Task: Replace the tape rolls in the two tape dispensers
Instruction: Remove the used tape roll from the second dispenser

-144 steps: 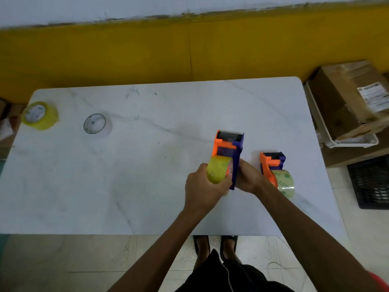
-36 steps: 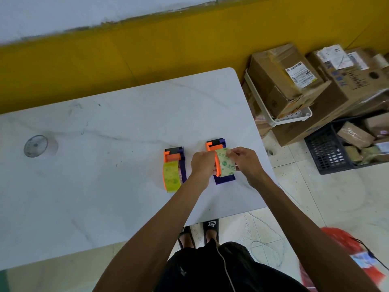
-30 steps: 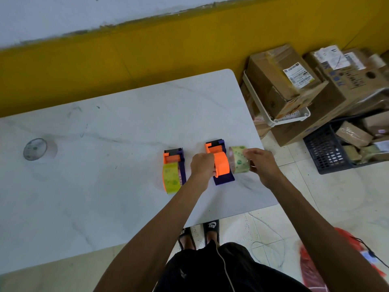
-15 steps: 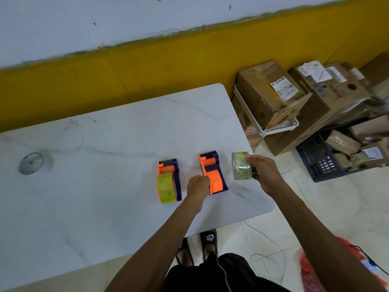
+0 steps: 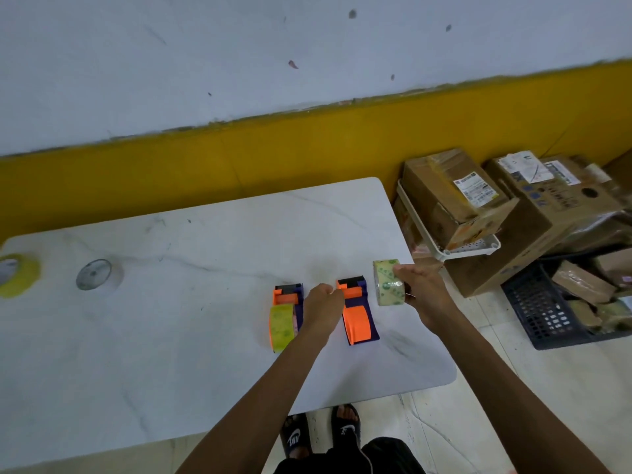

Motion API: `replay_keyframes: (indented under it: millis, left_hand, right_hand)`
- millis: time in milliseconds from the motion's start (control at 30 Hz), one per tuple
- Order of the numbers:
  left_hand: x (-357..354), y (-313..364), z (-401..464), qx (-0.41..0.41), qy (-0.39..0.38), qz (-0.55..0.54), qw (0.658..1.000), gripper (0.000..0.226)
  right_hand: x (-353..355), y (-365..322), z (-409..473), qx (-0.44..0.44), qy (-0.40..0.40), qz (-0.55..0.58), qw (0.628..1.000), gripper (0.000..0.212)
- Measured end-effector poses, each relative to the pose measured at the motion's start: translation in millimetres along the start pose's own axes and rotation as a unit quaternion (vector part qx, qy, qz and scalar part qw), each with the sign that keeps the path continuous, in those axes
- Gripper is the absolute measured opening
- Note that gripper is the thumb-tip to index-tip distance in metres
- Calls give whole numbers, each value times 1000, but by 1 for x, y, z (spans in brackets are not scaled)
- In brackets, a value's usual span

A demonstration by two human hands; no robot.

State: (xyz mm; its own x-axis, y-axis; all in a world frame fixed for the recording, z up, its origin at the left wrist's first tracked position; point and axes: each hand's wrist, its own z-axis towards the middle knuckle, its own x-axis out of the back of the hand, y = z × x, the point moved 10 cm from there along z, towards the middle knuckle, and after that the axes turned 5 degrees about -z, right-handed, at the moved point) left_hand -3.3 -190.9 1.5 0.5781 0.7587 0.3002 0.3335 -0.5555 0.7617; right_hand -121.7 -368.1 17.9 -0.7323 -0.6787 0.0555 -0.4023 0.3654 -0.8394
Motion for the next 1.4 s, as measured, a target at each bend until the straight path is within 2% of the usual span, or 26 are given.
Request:
replay_keyframes:
  millis: [100,233,467,600,833,1200,1400]
  left_hand:
    - [2,10,-3,7,-14,-78,997,19]
    - [13,26,-9,-12,-20,-132,991,17]
    - [90,8,-23,-19,95,-206,974,18]
    - [148,-19,-40,-14,161,-221,962,17]
    - [245,-78,-91,16,277,-274,921,22]
    - [367,-184,-181,23,359,-323,875,21]
    - [433,-229,-222,-7,397,-343,851,24]
  right_hand:
    - [-25,-13,-4,13,-35,8,999,10]
    - [-70,-28,-10,30,-99,4,995,10]
    - [-165,-32,-31,40,-213,-49,975,16]
    - [-228,-24,-53,39,-273,-82,958,18]
    - [-335,7,-111,25,-368,-150,917,12]
    - [-463,68,-236,36,-462,-232,855,16]
    - [-524,93,-303,53,-502,-241,829,22]
